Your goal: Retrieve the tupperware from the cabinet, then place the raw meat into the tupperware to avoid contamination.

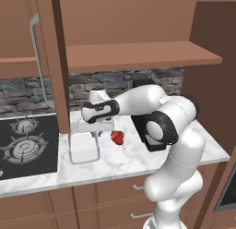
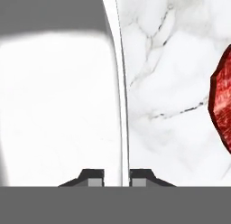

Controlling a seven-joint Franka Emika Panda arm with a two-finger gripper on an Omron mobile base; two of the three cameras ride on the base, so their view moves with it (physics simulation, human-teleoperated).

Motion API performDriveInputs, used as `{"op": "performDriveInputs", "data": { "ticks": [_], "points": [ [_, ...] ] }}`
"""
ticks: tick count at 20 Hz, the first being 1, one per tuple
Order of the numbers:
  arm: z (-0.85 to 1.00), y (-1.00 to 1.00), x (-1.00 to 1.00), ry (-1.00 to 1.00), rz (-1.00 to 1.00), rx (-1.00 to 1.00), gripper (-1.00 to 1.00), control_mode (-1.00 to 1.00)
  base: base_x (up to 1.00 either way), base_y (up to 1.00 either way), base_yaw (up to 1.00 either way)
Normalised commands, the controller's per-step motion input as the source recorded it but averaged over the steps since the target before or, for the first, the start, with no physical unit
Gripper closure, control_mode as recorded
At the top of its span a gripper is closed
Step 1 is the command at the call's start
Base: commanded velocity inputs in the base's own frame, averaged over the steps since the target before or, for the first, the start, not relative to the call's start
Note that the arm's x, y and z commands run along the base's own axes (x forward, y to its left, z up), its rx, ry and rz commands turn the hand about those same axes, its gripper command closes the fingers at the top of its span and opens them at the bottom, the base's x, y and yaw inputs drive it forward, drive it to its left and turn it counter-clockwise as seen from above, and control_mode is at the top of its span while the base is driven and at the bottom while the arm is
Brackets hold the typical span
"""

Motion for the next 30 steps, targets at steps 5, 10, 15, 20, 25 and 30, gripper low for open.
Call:
{"op": "performDriveInputs", "data": {
  "ticks": [5, 10, 15, 20, 25, 30],
  "points": [
    [0.00, 0.00, 0.00, 0.00, 0.01, 0.00, -1.00, -1.00, 0.00, 0.00, 0.00],
    [0.01, -0.04, 0.00, 0.00, 0.00, 0.00, -1.00, -1.00, 0.00, 0.00, 0.00],
    [0.47, -0.23, -0.09, -0.04, -0.02, -0.03, -1.00, -1.00, 0.00, 0.00, 0.00],
    [0.61, -0.57, -0.21, -0.01, -0.11, -0.06, -1.00, -1.00, 0.00, 0.00, 0.00],
    [0.13, -0.76, -0.16, -0.02, -0.13, -0.01, -1.00, -1.00, 0.00, 0.00, 0.00],
    [-0.12, -0.72, -0.09, -0.01, -0.13, 0.00, -1.00, -1.00, 0.00, 0.00, 0.00]
  ]
}}
